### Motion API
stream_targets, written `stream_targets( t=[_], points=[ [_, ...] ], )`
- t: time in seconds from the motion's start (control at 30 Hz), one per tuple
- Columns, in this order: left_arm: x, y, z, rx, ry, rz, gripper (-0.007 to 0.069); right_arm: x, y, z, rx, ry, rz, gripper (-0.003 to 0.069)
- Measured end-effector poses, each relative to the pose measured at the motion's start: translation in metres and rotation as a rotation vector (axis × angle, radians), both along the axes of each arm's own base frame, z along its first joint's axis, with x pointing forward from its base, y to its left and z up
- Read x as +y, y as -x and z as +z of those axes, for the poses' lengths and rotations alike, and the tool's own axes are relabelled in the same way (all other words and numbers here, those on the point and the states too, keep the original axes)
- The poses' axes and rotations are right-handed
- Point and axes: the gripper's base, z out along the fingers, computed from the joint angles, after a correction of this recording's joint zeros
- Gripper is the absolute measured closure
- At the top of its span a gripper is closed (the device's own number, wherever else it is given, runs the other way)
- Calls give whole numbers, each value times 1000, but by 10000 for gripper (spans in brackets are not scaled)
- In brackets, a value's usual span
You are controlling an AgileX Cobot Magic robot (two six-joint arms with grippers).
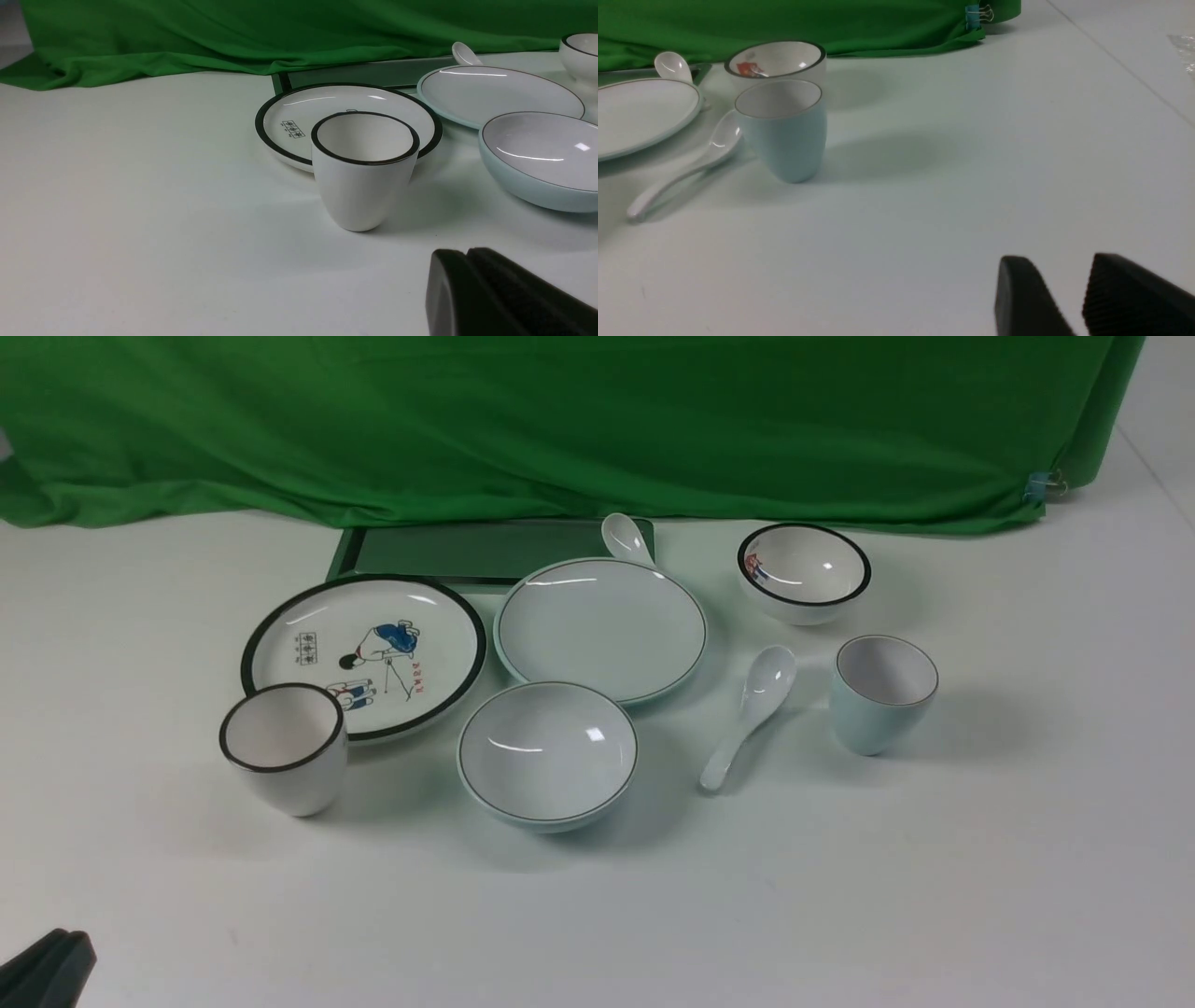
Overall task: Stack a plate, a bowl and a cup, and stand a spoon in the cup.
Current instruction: Use the left arm to grab a blue rice bowl
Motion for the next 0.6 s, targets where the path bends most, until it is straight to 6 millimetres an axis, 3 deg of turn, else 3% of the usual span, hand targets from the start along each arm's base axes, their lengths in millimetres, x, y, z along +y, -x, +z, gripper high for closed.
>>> stream_targets(
  t=[0.2,0.37,0.5,0.6],
  points=[
    [0,0,1,-14,-4,3,653,0,0,1,-11,2,1,417],
    [3,-1,15,-168,-2,32,653,0,-2,14,-152,4,5,417],
    [6,2,36,-399,-2,72,653,1,0,40,-440,-8,16,417],
    [8,5,47,-525,-1,90,653,2,6,58,-651,-172,43,417]
  ],
)
